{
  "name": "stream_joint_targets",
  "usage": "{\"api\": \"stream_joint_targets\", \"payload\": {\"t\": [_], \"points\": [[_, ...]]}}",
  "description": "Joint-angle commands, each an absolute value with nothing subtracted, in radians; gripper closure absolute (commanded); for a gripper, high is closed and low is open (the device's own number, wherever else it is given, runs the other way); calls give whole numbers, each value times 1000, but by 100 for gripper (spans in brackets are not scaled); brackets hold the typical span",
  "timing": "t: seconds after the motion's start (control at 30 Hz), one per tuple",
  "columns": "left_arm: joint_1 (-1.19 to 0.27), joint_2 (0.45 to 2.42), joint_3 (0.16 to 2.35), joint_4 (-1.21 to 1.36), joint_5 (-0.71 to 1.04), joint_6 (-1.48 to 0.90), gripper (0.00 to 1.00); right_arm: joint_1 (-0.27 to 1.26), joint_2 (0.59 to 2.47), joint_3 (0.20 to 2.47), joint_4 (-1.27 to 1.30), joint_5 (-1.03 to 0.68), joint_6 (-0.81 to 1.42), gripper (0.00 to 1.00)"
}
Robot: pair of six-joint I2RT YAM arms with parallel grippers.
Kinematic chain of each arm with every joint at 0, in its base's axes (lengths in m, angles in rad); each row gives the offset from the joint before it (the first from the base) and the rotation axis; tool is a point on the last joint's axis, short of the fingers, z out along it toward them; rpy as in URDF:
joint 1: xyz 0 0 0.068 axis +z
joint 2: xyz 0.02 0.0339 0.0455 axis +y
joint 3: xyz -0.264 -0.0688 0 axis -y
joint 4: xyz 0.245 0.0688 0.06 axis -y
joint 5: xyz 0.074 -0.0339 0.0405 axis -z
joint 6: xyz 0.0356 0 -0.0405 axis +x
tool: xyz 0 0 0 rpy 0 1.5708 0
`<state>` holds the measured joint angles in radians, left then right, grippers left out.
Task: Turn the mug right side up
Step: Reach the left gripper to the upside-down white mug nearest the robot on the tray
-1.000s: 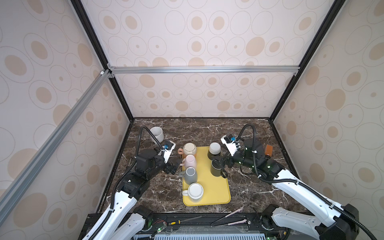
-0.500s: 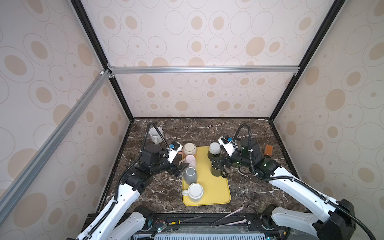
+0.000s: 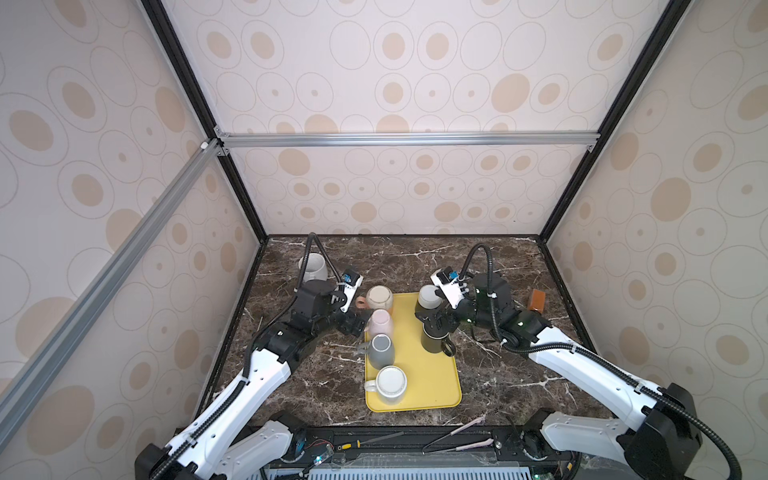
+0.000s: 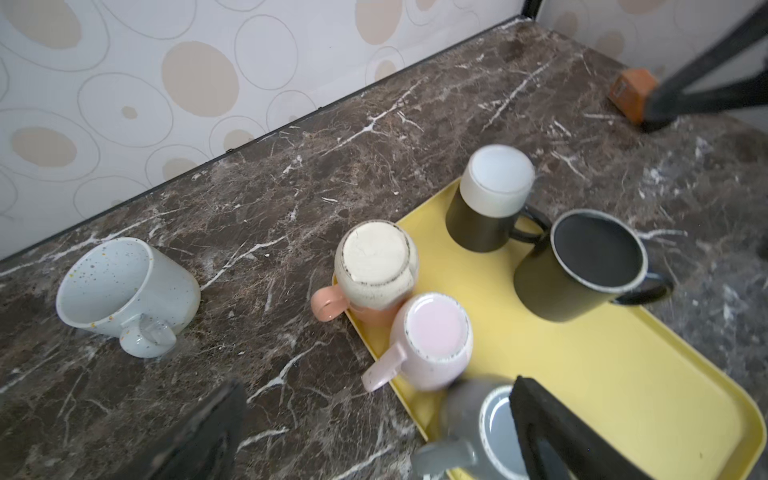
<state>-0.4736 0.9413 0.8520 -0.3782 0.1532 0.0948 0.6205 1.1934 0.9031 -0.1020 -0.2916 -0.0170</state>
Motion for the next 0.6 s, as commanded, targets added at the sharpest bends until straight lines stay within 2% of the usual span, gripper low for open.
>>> {"api": "stream_joint_targets", "payload": {"t": [0.0, 0.1, 0.23, 0.4, 0.57], "points": [[-508, 857, 847, -380, 204, 329, 0, 619, 1210, 922, -69, -273, -40, 3], [-520, 845, 847, -461, 204, 419, 0, 619, 1231, 925, -58, -264, -51, 3], [-589, 851, 855, -543, 255, 406, 0, 618, 1255, 939, -73, -245, -59, 3], [-694, 795, 845, -612, 219, 396, 1, 619, 1252, 922, -64, -218, -69, 4], [-808, 864, 889, -681, 193, 400, 7, 618, 1258, 921, -67, -208, -72, 5]]}}
